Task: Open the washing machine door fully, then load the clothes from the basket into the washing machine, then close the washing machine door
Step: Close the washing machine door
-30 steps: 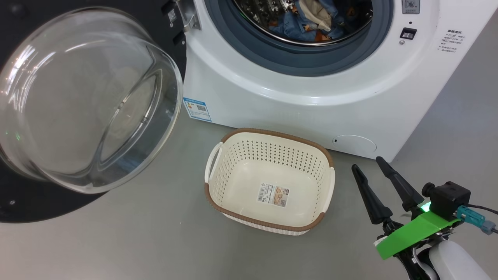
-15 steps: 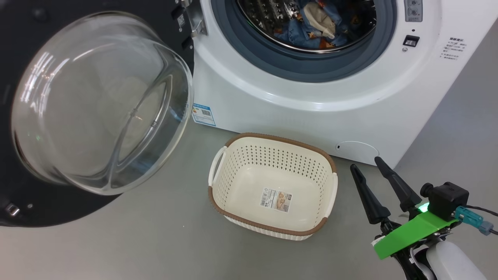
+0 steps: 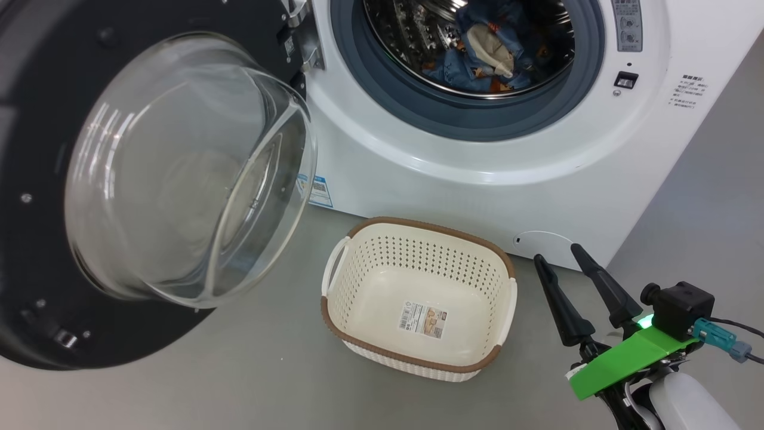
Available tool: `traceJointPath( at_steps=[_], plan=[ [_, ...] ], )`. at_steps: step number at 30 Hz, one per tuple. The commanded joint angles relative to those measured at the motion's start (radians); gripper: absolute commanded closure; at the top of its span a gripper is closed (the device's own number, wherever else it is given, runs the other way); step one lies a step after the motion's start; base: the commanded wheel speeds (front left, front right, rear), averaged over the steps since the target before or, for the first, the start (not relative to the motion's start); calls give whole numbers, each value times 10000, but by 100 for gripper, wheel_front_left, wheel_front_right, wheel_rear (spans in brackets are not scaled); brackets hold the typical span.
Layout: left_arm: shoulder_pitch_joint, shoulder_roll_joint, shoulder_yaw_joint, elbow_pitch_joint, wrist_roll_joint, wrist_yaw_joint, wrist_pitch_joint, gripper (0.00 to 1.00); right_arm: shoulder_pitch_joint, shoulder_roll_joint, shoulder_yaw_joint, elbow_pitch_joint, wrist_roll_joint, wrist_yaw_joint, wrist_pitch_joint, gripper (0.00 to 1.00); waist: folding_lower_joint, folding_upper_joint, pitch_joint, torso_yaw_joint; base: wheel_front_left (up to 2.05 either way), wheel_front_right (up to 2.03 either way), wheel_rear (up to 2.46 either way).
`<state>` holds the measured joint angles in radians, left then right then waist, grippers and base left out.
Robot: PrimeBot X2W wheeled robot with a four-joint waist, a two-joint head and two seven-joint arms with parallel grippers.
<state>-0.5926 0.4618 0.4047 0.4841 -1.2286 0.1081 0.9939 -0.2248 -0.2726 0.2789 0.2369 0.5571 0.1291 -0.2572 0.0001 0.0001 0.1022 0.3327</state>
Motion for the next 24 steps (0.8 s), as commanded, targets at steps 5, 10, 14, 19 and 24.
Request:
traceJointPath(
  at_steps=[5,10,14,19,24],
  plan=[
    [362,229,-40,-1169,-218,238,639,100,125,60,135,-222,25,16,-46,0,-1,-1,-126,-5,0,0,0],
    [747,-3,-189,-2115,-334,497,1031,100,183,122,80,-230,9,16,-46,0,-1,-1,-202,33,0,0,0],
    [960,-160,-276,-2610,-440,659,1273,100,186,176,89,-246,-4,16,-46,0,-1,-1,-243,36,0,0,0],
    [1177,-302,-377,-3100,-525,798,1498,100,199,192,97,-233,-2,16,-46,0,-1,-1,-296,17,0,0,0],
    [1368,-421,-460,-3478,-577,893,1645,100,222,203,105,-201,16,16,-46,0,-1,-1,-359,-31,0,0,0]
  ],
)
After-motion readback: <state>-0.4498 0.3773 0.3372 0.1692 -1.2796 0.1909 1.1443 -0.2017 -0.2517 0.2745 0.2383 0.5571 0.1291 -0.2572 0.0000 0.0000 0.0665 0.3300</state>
